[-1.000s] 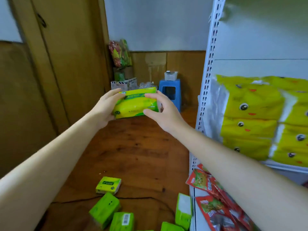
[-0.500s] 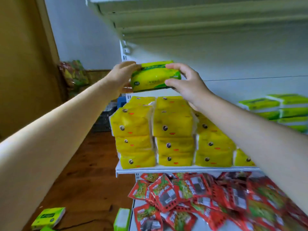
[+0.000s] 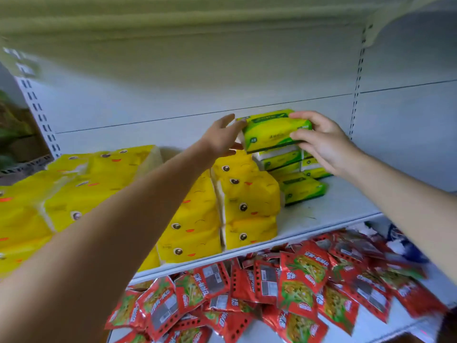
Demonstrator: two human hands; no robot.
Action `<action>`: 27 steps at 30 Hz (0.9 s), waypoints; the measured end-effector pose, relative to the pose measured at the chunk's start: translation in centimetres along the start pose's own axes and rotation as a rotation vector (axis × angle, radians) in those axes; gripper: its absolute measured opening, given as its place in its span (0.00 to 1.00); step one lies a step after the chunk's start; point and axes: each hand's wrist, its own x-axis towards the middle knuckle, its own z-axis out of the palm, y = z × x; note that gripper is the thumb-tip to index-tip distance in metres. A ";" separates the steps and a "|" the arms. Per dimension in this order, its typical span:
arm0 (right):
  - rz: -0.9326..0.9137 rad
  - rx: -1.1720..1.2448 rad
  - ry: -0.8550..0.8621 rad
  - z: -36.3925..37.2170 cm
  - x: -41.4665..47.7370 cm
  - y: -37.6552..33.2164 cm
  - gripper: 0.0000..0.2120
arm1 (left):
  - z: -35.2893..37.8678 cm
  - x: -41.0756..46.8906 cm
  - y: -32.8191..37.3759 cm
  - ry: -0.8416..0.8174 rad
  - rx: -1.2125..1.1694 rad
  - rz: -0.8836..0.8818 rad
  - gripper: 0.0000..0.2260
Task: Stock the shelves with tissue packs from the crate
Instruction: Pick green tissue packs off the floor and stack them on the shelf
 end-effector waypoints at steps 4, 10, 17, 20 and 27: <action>0.075 0.028 0.057 -4.1 0.0 3.6 0.16 | 4.1 1.9 -1.0 -0.039 0.112 0.035 0.22; 0.152 -0.026 0.074 -7.1 0.9 9.4 0.17 | 8.8 4.8 -3.1 -0.183 0.634 0.095 0.19; 0.170 -0.239 0.027 -7.5 2.1 13.9 0.15 | 12.6 6.9 -4.5 -0.287 1.166 0.110 0.24; 0.122 -0.290 0.006 -7.5 2.2 14.7 0.18 | 13.4 7.8 -5.0 -0.297 1.238 0.116 0.22; 0.095 -0.383 0.019 -8.8 3.0 15.8 0.18 | 14.1 8.7 -5.2 -0.235 1.208 0.179 0.21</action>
